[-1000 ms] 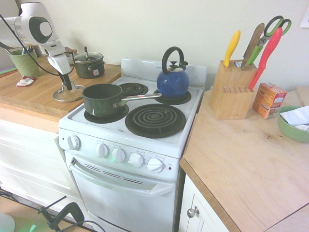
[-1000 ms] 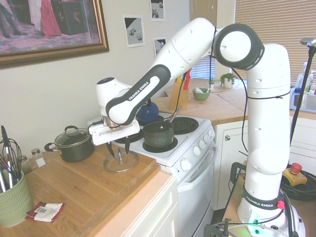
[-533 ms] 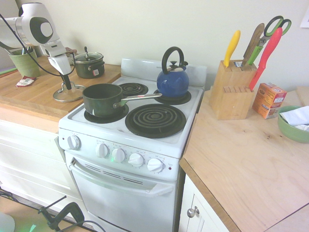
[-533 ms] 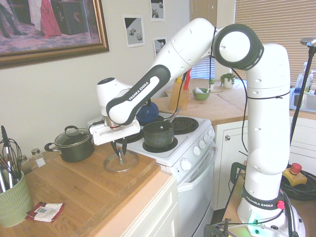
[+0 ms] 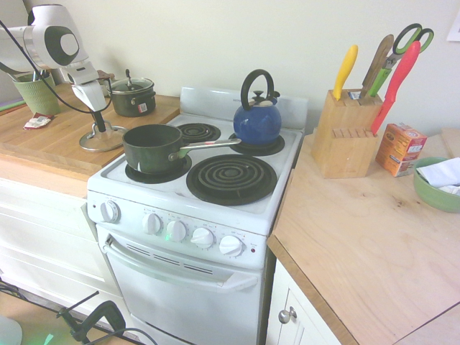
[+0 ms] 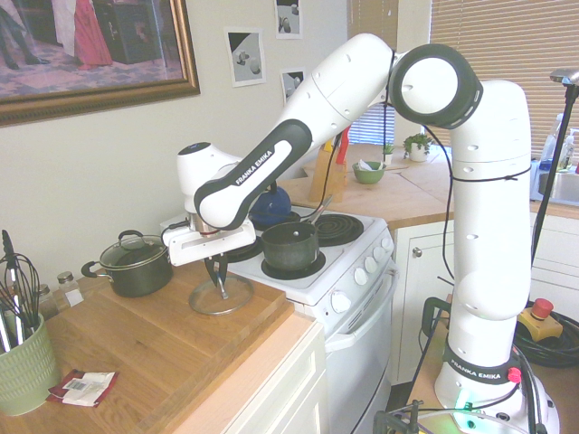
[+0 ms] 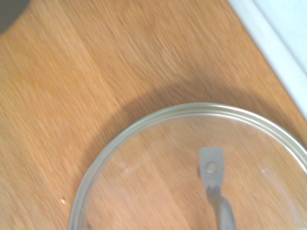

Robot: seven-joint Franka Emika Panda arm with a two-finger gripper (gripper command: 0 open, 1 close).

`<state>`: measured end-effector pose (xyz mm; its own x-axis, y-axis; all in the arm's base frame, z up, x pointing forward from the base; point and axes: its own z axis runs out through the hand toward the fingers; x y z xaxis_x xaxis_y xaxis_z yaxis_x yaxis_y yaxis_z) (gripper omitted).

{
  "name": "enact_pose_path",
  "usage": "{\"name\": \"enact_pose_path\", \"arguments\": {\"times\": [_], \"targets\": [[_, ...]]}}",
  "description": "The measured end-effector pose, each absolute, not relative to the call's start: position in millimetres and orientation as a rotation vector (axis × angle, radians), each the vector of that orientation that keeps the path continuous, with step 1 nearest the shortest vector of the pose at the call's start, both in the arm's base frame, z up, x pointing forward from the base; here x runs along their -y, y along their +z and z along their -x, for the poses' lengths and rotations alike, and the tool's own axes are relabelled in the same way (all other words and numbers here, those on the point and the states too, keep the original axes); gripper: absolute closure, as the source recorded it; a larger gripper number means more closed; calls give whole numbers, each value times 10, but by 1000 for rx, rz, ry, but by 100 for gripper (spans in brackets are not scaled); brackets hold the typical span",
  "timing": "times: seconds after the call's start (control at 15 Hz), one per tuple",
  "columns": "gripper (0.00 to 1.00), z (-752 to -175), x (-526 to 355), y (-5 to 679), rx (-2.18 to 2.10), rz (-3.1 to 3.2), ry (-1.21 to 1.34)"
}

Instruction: Cover the lid of the pot

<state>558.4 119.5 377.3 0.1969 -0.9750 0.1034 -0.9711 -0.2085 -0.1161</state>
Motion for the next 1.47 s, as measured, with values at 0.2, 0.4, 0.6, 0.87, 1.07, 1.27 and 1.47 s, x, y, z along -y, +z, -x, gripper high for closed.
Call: {"name": "enact_pose_path", "arguments": {"times": [0.2, 0.4, 0.6, 0.87, 1.07, 1.27, 1.47], "targets": [[100, -5565, -1164, 4088, -1931, 2373, -313], [100, -5512, -1056, 4405, -1927, 2336, -369], [100, -5476, -834, 4643, -1950, 2300, -407], [100, -5457, -261, 4979, -2000, 2248, -456], [100, -5473, 118, 5119, -2028, 2251, -457], [100, -5469, 304, 5133, -2044, 2254, -442], [100, -5475, 96, 5105, -2052, 2245, -421]]}}
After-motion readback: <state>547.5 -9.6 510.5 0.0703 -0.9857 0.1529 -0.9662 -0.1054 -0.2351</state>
